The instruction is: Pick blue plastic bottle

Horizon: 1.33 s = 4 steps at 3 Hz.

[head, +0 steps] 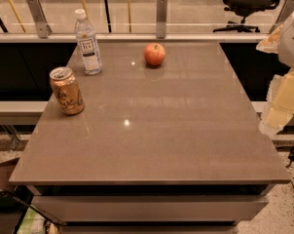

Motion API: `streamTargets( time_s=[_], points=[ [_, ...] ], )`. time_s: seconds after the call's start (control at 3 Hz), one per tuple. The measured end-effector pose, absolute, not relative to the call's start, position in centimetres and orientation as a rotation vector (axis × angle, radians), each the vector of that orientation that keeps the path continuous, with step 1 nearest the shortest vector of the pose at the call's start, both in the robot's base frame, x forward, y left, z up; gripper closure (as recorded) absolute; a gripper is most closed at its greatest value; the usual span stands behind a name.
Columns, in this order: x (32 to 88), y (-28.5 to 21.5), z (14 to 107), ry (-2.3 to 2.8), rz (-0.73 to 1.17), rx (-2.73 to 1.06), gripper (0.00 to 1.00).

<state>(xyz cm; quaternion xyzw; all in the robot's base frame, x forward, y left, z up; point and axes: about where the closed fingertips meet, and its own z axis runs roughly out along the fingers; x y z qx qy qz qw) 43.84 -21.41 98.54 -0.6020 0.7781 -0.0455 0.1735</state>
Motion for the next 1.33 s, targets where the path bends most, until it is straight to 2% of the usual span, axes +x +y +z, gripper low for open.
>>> streamTargets(
  time_s=[0.67,1.33],
  points=[
    [44.4,-21.0,99.2,2.203,-0.108,-1.614,0.00],
    [47.0,-19.9,100.4,2.142,0.026,-1.288,0.00]
  ],
)
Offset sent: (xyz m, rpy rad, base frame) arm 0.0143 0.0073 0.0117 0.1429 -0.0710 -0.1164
